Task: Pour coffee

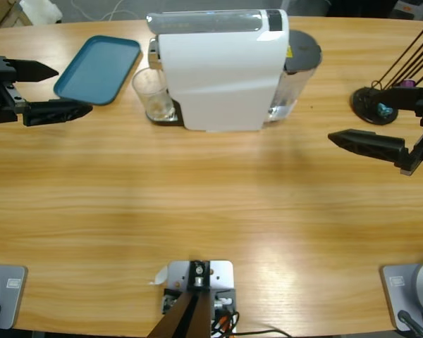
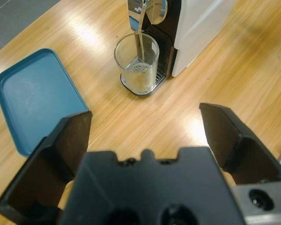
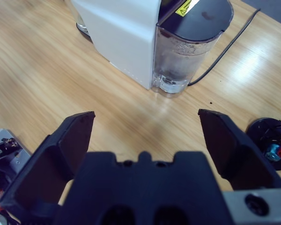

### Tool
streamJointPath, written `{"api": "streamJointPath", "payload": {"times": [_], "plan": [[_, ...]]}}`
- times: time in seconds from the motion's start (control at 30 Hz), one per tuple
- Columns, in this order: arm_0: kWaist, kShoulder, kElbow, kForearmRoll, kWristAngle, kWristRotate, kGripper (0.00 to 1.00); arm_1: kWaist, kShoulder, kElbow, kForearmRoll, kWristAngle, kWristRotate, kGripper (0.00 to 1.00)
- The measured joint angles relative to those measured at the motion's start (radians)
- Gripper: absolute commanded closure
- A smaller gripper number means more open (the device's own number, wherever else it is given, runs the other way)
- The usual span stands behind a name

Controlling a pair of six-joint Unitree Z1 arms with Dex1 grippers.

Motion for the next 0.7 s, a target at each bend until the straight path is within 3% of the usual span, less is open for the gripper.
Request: {"api": "streamJointPath", "payload": {"times": [0.23, 0.47, 0.7], "plan": [[-0.002, 0.0, 0.053, -0.001, 0.0, -0.003, 0.004, 0.001, 0.0, 0.001, -0.001, -0.001, 0.0, 0.0], [-0.01, -0.001, 0.079, -0.05, 0.0, 0.095, 0.0, 0.005, 0.0, 0.003, -0.001, -0.001, 0.0, 0.0], [-0.012, -0.001, 0.079, -0.056, -0.029, 0.038, 0.0, 0.005, 0.0, 0.003, -0.003, -0.001, 0.0, 0.0]]}}
